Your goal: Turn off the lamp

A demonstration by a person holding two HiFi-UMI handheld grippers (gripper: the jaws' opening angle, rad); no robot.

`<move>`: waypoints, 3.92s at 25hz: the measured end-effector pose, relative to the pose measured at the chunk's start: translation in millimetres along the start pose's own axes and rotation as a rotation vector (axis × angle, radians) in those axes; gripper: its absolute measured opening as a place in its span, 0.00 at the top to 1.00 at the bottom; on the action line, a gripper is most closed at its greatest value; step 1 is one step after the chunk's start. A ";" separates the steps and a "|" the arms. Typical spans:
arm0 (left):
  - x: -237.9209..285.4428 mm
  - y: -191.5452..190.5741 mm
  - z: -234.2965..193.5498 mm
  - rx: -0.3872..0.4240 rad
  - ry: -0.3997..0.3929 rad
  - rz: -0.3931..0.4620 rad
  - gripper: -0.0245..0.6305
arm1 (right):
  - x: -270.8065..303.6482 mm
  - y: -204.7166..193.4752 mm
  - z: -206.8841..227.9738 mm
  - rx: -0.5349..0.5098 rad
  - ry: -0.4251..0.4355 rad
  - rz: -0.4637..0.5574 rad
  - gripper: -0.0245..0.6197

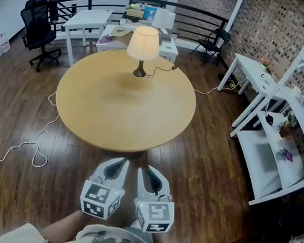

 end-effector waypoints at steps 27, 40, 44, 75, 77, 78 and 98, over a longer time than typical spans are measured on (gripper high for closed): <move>119.4 11.2 140.6 0.007 0.002 0.000 0.97 | -42.4 5.9 181.7 0.014 -0.004 0.076 0.89; 262.8 36.4 146.0 -0.033 0.055 -0.015 0.97 | 40.3 28.3 305.0 -0.012 0.044 0.024 0.89; 300.3 48.3 139.4 -0.039 0.074 -0.019 0.97 | 69.9 35.2 333.5 -0.010 0.063 0.011 0.88; 510.3 87.5 89.8 -0.096 0.260 -0.016 0.97 | 244.3 63.6 484.9 -0.037 0.109 -0.039 0.87; 529.8 89.9 91.4 -0.111 0.279 -0.014 0.97 | 254.7 64.1 499.5 -0.033 0.127 -0.037 0.87; 540.1 92.1 91.6 -0.117 0.289 -0.010 0.97 | 260.9 64.5 507.7 -0.034 0.136 -0.039 0.87; 732.3 62.8 54.1 -0.191 0.435 -0.126 0.97 | 414.7 33.7 666.4 -0.054 0.301 -0.199 0.86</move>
Point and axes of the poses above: the fingertips, and each gripper's own axes: x forward along the fingers, z to its right, y out of its top, the point moved 2 cm from there along -x, backward along the fingers, and after that the axes turned 15 degrees about y, right-handed, at the moved point
